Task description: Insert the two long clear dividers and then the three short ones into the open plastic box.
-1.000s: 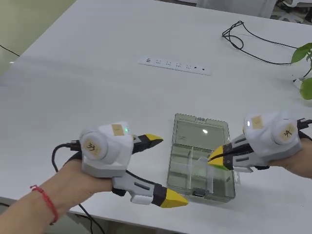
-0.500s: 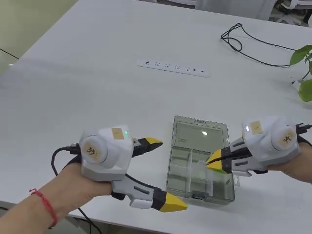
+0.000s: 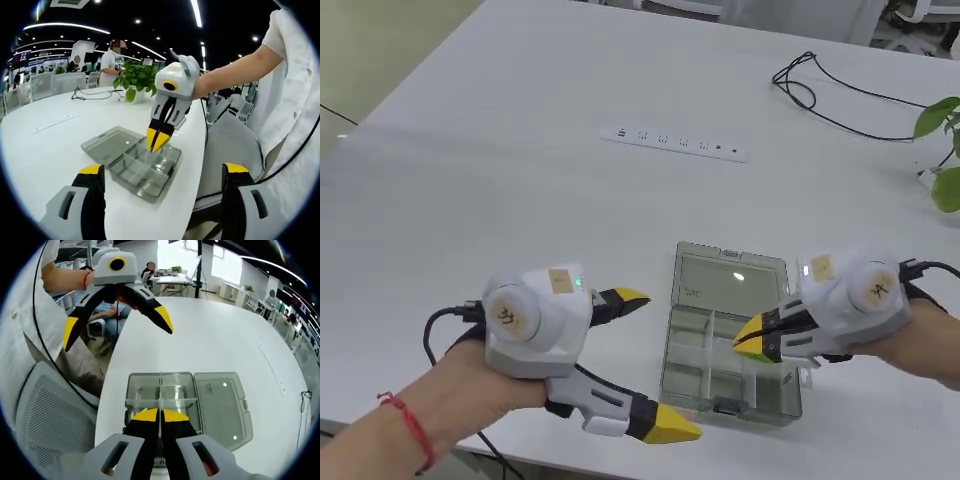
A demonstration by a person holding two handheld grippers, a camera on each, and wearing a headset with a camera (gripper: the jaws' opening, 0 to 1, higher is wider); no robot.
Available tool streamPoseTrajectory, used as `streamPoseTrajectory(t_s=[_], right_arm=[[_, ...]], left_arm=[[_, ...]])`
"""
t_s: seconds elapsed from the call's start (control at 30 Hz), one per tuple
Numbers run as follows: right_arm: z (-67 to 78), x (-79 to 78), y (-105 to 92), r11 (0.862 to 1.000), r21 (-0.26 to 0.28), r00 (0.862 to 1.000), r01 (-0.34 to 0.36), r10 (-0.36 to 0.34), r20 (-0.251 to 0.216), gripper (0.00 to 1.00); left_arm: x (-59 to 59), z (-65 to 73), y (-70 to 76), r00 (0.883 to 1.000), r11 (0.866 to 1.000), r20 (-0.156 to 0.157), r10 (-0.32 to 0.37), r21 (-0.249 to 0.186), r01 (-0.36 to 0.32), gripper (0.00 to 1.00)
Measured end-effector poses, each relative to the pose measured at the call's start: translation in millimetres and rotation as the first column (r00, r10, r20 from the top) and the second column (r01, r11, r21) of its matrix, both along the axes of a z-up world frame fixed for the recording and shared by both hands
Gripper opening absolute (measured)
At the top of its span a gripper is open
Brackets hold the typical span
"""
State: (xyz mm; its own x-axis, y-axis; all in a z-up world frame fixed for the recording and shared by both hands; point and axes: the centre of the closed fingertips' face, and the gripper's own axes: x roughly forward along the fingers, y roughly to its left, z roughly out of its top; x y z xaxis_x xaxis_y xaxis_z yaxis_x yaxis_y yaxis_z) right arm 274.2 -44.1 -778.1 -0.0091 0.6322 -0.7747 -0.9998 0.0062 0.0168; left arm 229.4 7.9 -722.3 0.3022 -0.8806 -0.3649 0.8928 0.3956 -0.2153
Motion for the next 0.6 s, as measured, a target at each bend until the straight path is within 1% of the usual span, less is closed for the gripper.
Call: streamPoseTrajectory(t_s=[0.07,0.33,0.5,0.6], right_arm=[[-3.3,-0.2,0.1,1.000,-0.008,1.000,0.002,-0.002,-0.003,0.03],[-17.3,-0.6,0.1,0.998,-0.055,1.000,0.005,-0.005,-0.013,0.03],[-21.8,-0.8,-1.4,0.998,-0.069,1.000,0.006,-0.007,-0.017,0.03],[-26.3,-1.3,-1.4,0.996,-0.085,1.000,0.003,-0.004,-0.013,0.03]], left_arm=[[0.7,-2.0,0.7,1.000,1.000,0.000,0.000,0.006,0.000,1.00],[0.4,-3.0,1.1,1.000,1.000,-0.003,0.001,0.005,-0.001,1.00],[0.7,-2.6,1.6,1.000,1.000,-0.005,0.005,0.002,-0.005,1.00],[0.7,-2.8,0.9,1.000,1.000,-0.005,0.005,0.001,-0.005,1.00]])
